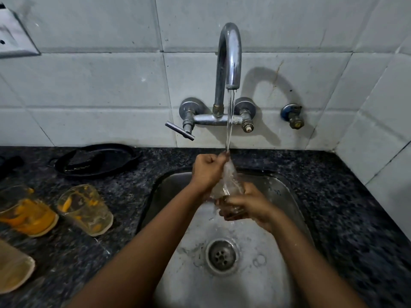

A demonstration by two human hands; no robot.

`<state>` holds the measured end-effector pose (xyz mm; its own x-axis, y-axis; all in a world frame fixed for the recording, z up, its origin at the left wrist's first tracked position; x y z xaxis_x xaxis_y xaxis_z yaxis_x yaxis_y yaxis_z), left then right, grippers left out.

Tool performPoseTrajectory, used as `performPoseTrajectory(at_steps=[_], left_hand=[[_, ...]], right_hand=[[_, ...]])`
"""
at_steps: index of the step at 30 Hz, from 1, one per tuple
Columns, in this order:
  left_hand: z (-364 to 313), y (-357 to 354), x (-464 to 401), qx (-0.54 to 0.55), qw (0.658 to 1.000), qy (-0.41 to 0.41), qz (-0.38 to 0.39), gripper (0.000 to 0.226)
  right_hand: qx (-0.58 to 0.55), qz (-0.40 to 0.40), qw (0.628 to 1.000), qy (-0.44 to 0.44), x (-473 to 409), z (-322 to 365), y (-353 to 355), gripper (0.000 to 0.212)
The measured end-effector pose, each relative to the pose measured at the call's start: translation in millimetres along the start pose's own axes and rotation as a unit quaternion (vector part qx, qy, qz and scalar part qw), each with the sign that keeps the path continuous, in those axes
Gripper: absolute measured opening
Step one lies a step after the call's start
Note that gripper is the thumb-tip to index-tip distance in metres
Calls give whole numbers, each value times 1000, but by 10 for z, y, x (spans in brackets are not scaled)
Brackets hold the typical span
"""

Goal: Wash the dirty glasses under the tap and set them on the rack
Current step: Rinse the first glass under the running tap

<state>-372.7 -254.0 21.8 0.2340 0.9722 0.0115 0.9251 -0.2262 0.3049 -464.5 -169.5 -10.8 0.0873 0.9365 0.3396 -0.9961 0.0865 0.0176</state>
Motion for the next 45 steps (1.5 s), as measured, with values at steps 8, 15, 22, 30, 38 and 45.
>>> performPoseTrajectory(at_steps=[8,15,22,30,38,45], left_hand=[[-306,23,133,-201,926,-199,250,53],[-247,-148,195,-637,621,-318,327,84],[-89,11,226,65,921,-10,385,42],[193,-19,234,252,921,187,231,29],[-112,-43,163,112,989,95,-27,42],[-217,77,96,173,983,-47,-38,48]], right_hand=[[72,-46,986,145,-187,163,225,49],[518,-64,799,298,-258,551,196,66],[581,-107,763,264,-79,656,159,65],[764,-149,596,197,-34,857,51,54],[671,-210,688,178,154,517,-240,85],[-4,15,997,71,127,418,26,82]])
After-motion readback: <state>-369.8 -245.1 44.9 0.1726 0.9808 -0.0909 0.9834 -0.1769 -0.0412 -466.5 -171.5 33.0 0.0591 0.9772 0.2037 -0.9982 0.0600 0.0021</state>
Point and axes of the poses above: each hand's wrist, its own x-axis away from the middle knuckle, its own y-axis out of the back of the hand, z = x × y, the point moved 4 cm from there along -x, towards the middle knuckle, and after that the axes turned 8 degrees about -x, right-handed, at the moved point
